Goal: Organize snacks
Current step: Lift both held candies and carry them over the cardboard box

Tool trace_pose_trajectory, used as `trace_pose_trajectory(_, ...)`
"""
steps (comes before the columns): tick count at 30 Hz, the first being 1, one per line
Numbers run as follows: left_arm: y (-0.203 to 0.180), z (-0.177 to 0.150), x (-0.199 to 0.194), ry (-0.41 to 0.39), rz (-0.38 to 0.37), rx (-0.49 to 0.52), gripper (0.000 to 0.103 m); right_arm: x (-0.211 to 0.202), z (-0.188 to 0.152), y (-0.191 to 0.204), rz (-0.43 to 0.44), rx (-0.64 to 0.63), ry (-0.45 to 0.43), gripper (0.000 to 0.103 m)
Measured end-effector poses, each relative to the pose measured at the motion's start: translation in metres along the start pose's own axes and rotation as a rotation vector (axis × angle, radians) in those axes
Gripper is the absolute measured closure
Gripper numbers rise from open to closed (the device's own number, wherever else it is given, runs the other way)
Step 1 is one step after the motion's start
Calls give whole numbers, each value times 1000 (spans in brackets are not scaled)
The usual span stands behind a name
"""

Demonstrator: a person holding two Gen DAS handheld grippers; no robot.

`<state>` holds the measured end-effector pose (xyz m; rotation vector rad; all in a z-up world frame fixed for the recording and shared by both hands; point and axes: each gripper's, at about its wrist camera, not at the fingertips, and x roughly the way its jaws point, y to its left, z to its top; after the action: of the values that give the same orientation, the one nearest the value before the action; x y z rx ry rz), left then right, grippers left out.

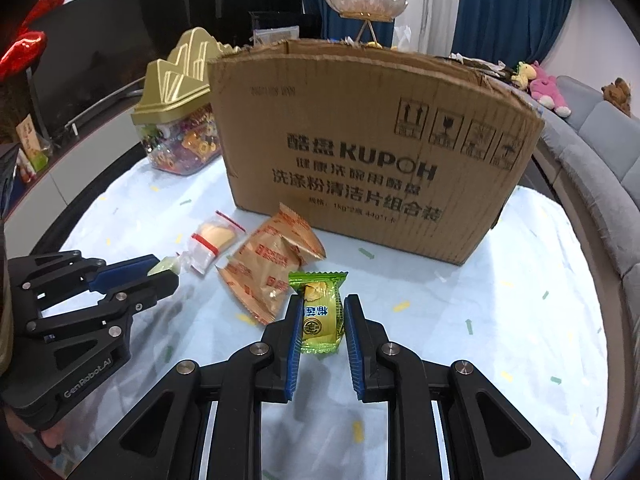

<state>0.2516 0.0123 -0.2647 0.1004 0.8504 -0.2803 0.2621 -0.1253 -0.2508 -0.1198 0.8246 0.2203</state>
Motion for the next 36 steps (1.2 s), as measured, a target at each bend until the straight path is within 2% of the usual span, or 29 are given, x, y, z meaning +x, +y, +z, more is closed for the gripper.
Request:
trace_pose_trajectory(21, -7, 31, -55, -52, 39, -64, 84, -64, 28, -11, 1, 37, -97, 81)
trace_pose_trajectory(36, -26, 89, -86, -114, 55, -35, 84, -102, 59, -35, -7, 82, -147, 81)
